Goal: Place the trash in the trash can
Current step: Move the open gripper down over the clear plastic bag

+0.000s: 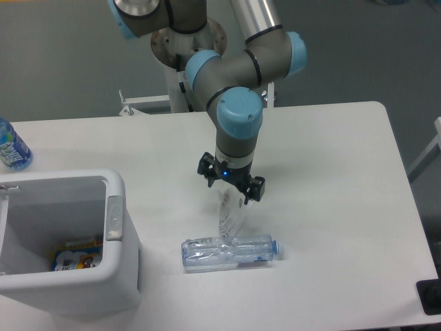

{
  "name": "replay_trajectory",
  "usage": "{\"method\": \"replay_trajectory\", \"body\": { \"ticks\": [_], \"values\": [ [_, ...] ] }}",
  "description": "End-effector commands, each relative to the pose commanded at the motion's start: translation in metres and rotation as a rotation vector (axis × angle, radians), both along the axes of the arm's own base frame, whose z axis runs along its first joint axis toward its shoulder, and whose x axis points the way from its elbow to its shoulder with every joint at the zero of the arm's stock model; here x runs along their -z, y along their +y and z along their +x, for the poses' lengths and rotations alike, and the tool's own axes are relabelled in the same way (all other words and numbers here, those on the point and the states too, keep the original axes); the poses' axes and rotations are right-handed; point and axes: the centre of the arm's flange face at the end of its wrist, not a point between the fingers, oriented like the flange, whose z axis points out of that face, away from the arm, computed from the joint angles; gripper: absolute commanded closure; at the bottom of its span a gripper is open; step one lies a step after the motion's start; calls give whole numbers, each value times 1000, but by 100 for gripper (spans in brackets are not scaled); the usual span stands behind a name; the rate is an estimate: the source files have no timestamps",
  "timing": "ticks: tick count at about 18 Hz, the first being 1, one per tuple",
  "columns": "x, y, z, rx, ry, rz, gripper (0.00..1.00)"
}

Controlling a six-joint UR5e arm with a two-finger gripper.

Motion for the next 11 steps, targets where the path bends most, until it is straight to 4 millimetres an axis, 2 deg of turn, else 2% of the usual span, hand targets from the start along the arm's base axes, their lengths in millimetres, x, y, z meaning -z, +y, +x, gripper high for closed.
{"method": "replay_trajectory", "body": {
  "ticks": [5, 6, 7, 8, 10, 11],
  "values": [
    [10, 8, 2, 8, 16, 6, 1],
    [11, 9, 1, 4, 16, 4, 19],
    [11, 9, 0, -3, 16, 4, 44],
    [10, 9, 0, -14, 17, 3, 62],
    [10, 9, -1, -16, 20, 2, 87],
    [9, 8, 0, -11, 22, -1, 88]
  ]
}}
